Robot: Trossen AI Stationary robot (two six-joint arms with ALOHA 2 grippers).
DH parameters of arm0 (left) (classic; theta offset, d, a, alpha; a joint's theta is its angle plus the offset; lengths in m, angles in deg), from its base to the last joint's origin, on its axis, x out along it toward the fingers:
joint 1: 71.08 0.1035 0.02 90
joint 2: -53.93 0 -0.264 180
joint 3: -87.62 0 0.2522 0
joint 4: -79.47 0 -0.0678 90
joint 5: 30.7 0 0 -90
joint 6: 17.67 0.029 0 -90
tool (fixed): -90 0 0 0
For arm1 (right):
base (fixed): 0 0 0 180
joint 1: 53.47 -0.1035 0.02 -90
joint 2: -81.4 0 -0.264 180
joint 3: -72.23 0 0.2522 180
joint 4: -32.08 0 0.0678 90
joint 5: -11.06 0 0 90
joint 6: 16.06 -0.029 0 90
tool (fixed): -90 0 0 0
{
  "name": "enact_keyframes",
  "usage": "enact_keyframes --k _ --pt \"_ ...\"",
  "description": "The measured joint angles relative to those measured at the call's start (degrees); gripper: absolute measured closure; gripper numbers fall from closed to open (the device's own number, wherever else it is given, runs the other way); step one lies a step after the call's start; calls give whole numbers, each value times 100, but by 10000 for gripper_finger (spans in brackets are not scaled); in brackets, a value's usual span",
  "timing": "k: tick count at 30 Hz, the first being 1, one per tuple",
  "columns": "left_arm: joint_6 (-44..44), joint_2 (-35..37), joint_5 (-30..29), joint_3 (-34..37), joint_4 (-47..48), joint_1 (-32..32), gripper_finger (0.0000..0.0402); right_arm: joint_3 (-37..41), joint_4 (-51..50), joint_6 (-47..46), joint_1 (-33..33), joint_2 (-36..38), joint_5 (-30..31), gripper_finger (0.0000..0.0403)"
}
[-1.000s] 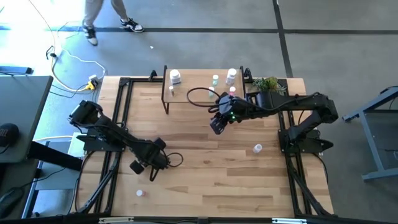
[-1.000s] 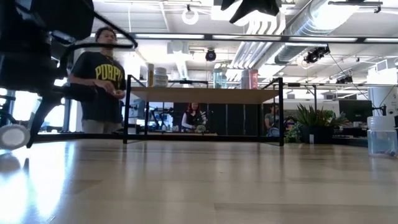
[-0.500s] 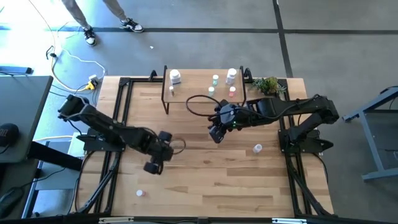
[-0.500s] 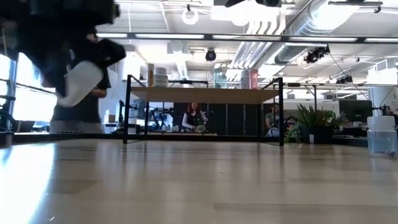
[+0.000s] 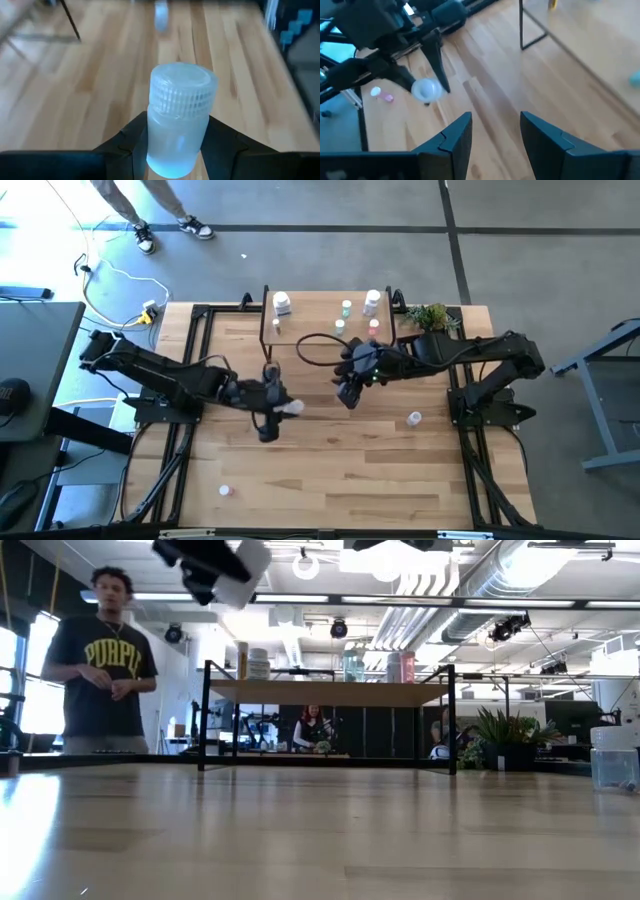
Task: Pick and place medicine bottles onto shelf by color
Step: Put the white pill bottle on the shelf
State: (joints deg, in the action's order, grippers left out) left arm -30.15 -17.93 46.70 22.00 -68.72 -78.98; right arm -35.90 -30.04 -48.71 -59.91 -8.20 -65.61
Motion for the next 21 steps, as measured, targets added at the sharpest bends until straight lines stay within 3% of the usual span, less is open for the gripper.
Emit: enact_keyframes --k 7,11,16,21 --pt "-111 -4 -176 0 -1219 353 268 0 587 1127 246 0 -74 226" --pt "-92 -6 -217 0 -1803 539 268 0 1073 1768 478 0 -683 194" --pt "-89 -6 -362 0 -1971 817 268 0 1645 2625 768 0 -1031 168" --pt "-89 -9 -586 0 -2186 1023 268 0 1910 3275 1085 0 -2241 164"
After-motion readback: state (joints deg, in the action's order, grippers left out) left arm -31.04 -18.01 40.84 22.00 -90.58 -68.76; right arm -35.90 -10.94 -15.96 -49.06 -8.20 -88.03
